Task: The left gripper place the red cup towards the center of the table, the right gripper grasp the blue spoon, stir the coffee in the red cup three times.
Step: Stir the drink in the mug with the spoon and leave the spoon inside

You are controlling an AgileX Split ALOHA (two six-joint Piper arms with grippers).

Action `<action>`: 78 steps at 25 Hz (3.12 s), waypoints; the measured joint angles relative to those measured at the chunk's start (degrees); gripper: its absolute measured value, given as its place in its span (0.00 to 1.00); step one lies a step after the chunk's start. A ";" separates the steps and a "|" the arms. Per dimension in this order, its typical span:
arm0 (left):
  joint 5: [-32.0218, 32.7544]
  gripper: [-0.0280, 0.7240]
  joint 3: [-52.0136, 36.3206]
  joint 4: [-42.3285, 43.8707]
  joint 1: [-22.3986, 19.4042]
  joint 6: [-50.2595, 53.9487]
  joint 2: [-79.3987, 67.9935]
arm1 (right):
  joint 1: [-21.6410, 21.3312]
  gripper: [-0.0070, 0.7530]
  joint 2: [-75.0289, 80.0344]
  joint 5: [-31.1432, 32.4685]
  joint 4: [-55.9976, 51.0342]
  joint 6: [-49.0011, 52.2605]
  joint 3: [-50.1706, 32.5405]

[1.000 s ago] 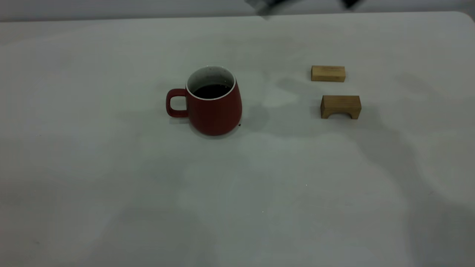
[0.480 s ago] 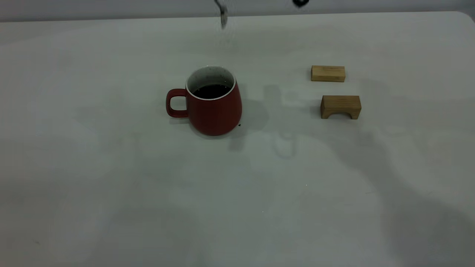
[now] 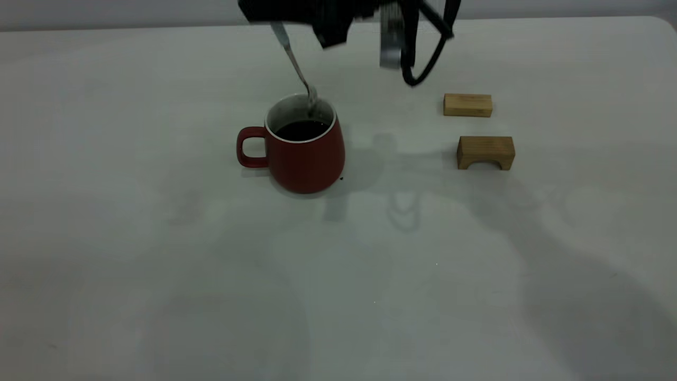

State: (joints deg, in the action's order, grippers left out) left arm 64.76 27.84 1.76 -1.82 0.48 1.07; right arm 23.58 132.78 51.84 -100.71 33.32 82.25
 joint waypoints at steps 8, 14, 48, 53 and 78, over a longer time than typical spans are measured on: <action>0.00 0.45 0.00 0.00 0.00 0.00 0.00 | -0.55 0.19 4.96 0.00 -0.11 0.07 0.00; 0.00 0.45 0.00 0.00 0.00 0.00 0.00 | -0.62 0.19 6.41 1.26 -0.24 0.01 0.17; 0.00 0.45 0.00 0.00 0.00 0.00 0.00 | -0.15 0.19 10.49 -4.51 0.89 -3.98 8.27; 0.00 0.45 0.00 0.00 0.00 0.00 0.00 | -1.22 0.19 10.49 -2.94 4.08 6.80 8.27; 0.00 0.45 0.00 0.00 0.00 0.00 0.00 | 0.41 0.19 10.91 1.89 5.67 11.45 8.66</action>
State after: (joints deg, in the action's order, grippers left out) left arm 64.76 27.84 1.76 -1.82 0.48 1.07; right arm 23.99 143.69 53.74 -95.04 44.77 90.90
